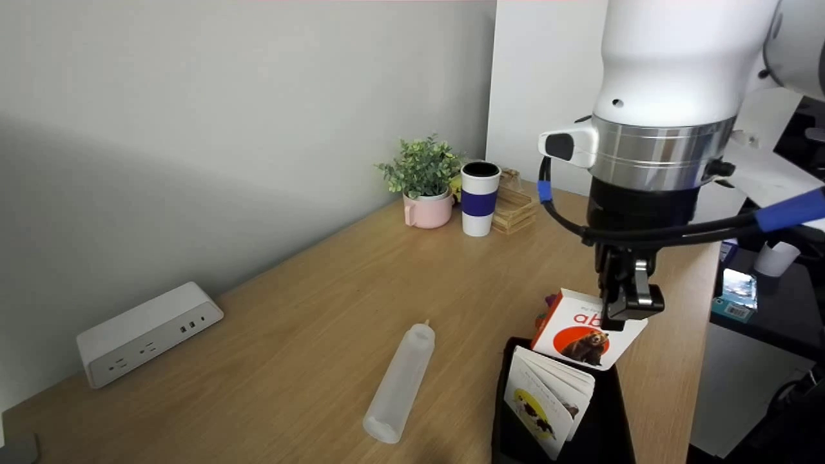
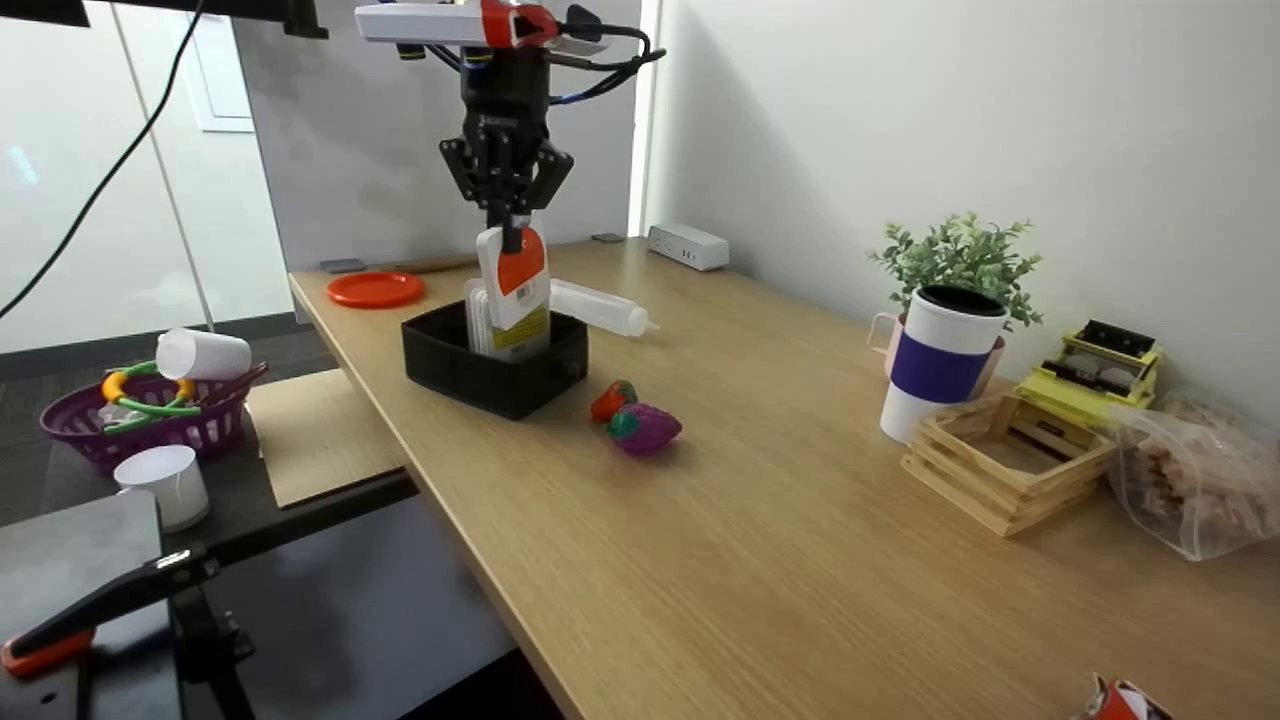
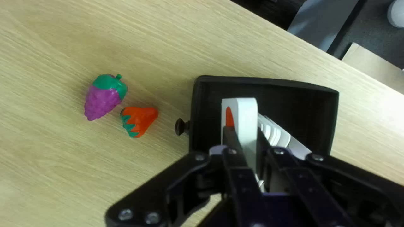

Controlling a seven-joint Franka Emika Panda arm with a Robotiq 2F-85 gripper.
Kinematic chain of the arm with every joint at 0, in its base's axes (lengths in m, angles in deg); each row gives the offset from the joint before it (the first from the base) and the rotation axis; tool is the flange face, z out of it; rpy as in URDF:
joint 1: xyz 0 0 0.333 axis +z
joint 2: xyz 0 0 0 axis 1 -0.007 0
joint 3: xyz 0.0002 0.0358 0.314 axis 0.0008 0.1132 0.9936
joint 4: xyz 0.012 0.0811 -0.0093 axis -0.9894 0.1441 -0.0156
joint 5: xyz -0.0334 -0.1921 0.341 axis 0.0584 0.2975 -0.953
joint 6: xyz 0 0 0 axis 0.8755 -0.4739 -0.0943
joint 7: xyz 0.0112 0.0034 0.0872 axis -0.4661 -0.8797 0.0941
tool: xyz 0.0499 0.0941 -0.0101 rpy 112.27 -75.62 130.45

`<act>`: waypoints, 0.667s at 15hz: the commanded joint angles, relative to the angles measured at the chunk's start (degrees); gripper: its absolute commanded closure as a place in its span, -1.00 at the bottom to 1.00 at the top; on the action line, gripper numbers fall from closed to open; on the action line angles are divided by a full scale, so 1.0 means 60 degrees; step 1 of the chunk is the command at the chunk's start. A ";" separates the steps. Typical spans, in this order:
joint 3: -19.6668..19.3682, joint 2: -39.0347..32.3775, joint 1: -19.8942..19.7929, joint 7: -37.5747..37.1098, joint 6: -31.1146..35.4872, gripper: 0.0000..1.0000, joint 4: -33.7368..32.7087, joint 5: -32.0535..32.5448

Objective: Put the left and right books in the black box respectively

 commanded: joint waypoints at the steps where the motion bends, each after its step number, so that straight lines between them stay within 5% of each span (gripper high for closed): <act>1: -0.0013 -0.0294 -0.0127 0.0270 0.0557 0.93 0.0017 0.0008; 10: 0.0022 -0.1644 -0.0276 0.0983 0.0907 0.93 -0.0346 -0.0287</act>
